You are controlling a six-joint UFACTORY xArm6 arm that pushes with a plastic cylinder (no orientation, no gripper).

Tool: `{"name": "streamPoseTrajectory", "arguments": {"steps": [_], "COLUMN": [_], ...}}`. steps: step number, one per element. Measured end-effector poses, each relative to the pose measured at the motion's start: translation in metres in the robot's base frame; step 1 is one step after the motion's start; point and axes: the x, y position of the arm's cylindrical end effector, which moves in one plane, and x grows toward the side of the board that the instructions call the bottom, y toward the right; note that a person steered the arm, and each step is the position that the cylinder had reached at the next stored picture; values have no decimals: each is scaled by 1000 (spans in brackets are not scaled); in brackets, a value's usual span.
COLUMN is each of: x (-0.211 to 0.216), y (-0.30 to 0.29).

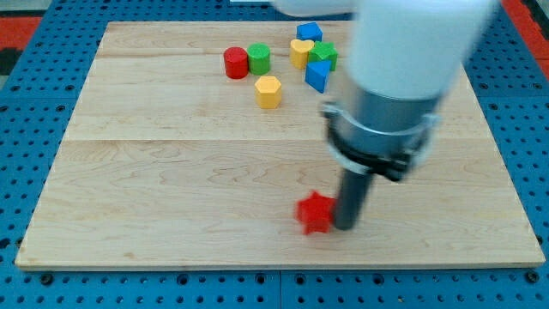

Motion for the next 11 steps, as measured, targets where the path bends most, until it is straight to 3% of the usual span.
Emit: {"name": "streamPoseTrajectory", "arguments": {"steps": [1,2,3,5,6,8,11], "x": [-11,-48,-145,-346,-368,-352,-252], "y": [-57,6,57,67,52,-37,-27]}}
